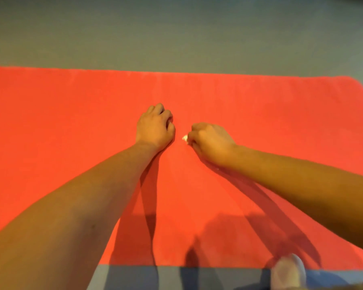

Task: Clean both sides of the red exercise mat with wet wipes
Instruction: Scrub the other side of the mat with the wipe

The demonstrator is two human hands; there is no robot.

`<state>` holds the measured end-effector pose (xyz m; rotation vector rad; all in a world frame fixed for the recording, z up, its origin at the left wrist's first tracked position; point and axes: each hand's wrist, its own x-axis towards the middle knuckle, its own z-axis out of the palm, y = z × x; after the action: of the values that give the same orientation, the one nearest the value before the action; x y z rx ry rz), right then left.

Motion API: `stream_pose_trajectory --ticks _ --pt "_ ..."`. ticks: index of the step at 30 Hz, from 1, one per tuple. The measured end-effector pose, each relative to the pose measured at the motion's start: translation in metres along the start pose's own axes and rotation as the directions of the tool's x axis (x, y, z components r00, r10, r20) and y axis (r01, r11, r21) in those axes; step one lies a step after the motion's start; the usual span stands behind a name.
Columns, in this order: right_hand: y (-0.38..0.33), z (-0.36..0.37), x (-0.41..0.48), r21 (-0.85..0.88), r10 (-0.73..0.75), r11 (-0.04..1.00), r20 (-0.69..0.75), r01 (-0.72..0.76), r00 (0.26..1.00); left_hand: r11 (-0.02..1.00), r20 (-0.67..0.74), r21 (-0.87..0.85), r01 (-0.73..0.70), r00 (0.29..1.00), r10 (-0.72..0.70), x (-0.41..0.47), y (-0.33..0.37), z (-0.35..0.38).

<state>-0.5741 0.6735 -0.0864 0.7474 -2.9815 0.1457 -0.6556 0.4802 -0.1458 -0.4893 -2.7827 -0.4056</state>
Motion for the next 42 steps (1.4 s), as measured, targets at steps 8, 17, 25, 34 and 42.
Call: stream_pose_trajectory --ticks 8,17,25,34,42 --pt "-0.013 -0.002 -0.003 -0.033 0.104 0.994 0.049 -0.103 0.993 0.999 0.161 0.022 0.023 0.987 -0.026 -0.014 0.008 -0.024" --pt "-0.028 -0.006 -0.026 -0.057 0.072 0.996 0.039 -0.070 0.997 0.998 0.365 0.035 0.049 0.929 -0.058 -0.025 0.018 -0.044" --pt "-0.035 -0.001 -0.012 -0.146 0.200 0.972 0.087 -0.186 0.976 0.998 0.482 0.054 0.036 0.874 -0.058 -0.068 0.029 -0.070" --pt "-0.031 0.001 -0.026 -0.143 0.126 0.983 0.058 -0.117 0.990 0.998 0.481 0.045 0.050 0.874 -0.066 -0.088 0.035 -0.070" --pt "-0.032 0.000 -0.010 -0.217 0.179 0.964 0.113 -0.152 0.977 0.998 0.567 0.040 0.040 0.822 -0.056 -0.119 0.043 -0.087"
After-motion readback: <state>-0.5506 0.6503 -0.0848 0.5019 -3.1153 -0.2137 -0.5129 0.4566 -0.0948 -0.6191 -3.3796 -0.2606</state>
